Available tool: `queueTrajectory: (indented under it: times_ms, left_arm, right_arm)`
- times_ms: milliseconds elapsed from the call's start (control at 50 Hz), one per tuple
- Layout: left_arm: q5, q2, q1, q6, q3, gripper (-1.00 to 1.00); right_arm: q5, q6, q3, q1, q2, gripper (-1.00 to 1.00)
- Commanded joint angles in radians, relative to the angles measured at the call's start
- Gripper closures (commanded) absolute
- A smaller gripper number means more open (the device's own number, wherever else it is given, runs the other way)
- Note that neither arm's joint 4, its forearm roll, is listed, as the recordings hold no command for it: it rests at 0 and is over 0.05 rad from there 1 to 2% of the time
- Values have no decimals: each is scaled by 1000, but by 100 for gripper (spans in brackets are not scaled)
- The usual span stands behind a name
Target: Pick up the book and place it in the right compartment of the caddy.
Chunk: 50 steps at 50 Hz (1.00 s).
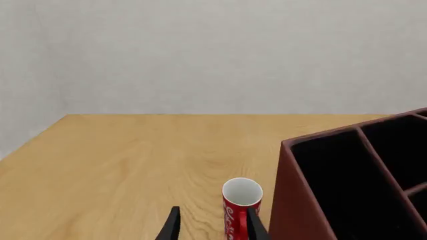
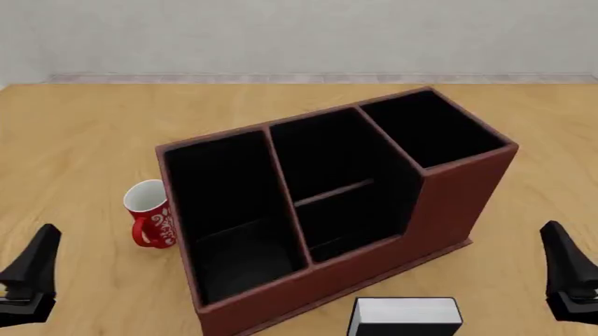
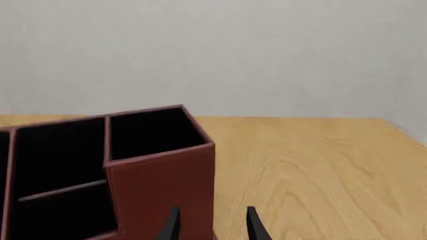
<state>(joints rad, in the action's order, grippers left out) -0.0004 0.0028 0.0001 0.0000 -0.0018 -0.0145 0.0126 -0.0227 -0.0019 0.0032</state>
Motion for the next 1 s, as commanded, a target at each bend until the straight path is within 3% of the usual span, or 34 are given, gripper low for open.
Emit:
queueTrajectory:
  times_ms: [20, 140, 360, 600, 1000]
  left_arm:
    - [-1, 6, 0, -1, -3, -100]
    - [0, 5, 0, 0, -3, -100]
    - [-1, 5, 0, 0, -3, -100]
    - [-3, 7, 0, 0, -3, -100]
    - [-5, 0, 0, 5, -2, -100]
  right_arm:
    - [-13, 2, -6, 62, 4, -100]
    - [-95, 61, -57, 114, 10, -100]
    - [-185, 64, -121, 220, 40, -100]
    - [-344, 112, -249, 328, 69, -100]
    - [-426, 179, -350, 500, 217, -100]
